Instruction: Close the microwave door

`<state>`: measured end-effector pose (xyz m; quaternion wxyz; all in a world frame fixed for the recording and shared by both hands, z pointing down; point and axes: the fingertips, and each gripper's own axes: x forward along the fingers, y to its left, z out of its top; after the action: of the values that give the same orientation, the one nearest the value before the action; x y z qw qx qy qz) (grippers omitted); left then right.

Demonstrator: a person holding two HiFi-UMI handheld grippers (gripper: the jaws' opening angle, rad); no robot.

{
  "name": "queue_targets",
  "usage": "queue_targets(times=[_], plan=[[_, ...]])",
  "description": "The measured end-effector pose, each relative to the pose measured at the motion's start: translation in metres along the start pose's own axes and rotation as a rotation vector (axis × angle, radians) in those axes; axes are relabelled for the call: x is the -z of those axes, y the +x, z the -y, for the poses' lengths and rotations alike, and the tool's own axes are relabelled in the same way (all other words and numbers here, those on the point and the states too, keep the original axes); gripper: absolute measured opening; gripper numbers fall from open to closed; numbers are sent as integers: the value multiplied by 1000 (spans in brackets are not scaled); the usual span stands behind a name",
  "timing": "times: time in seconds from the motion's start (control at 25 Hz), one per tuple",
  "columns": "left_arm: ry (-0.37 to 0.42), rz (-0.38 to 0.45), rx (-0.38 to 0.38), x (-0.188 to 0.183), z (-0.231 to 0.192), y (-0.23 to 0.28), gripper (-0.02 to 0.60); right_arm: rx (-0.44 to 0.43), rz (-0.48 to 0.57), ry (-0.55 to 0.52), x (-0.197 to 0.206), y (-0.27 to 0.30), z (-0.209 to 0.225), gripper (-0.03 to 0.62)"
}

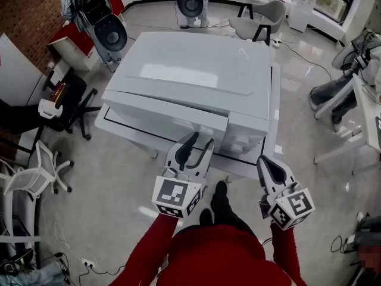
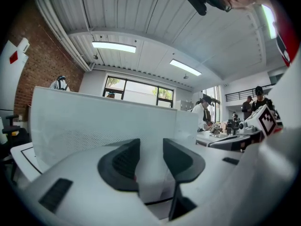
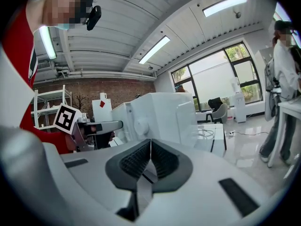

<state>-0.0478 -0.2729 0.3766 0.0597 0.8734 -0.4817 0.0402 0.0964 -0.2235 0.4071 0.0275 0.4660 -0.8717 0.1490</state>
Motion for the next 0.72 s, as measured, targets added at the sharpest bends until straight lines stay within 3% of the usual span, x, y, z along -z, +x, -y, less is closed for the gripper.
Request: queue_targets(times=[0.32,0.72], plan=[[-18,8,-80,-1,-11,-1,91,-16,-12,-3,1,9,-1,15],[-6,3,-112,-3,-10,4,86,-13,-9,-2,-2,10,5,15]])
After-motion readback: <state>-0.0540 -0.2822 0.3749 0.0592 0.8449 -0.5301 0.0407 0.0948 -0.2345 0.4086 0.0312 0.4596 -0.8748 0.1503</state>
